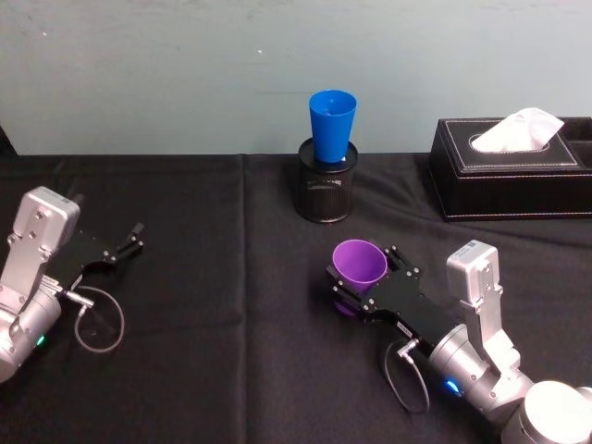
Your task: Pick up one cup with a gripper and tap it against the other cup.
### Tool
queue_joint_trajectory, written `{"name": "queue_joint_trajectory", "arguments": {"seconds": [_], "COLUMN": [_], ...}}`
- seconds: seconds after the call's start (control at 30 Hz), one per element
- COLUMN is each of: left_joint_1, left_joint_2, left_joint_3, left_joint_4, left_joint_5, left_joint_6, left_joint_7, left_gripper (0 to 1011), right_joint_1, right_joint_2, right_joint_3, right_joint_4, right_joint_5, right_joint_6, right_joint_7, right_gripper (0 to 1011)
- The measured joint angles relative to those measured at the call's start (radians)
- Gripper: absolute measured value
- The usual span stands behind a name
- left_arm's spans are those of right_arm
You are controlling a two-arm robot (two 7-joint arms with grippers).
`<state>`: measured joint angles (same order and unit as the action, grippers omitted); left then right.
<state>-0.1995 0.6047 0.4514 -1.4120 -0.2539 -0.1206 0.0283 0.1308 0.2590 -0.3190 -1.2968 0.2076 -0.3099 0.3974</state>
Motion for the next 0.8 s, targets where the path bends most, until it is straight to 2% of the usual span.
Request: {"name": "queue_joint_trajectory", "arguments": {"seconds": [0.3,0.57,0.8], "left_joint_1": [0.000,0.000,0.000], "left_joint_2": [0.000,0.000,0.000], "left_joint_3": [0.000,0.000,0.000], "left_joint_4": [0.000,0.000,0.000], "left_joint_5": [0.000,0.000,0.000], "left_joint_6": [0.000,0.000,0.000], "left_joint_7": [0.000,0.000,0.000], "left_gripper": [1000,1000,1000], "right_joint_1": [0.000,-0.002,-0.023], "right_joint_2": [0.001,0.002,0.003], "right_joint_3": [-0.001,0.000,0.018], "right_joint_4": [-0.001,-0.011,-0.083], "right_joint_5": [0.000,0.002,0.021], "right_joint_6": [0.000,-0.008,-0.032], "right_joint_7": [0.000,0.005,0.012], "right_gripper": [1003,1002,1003]}}
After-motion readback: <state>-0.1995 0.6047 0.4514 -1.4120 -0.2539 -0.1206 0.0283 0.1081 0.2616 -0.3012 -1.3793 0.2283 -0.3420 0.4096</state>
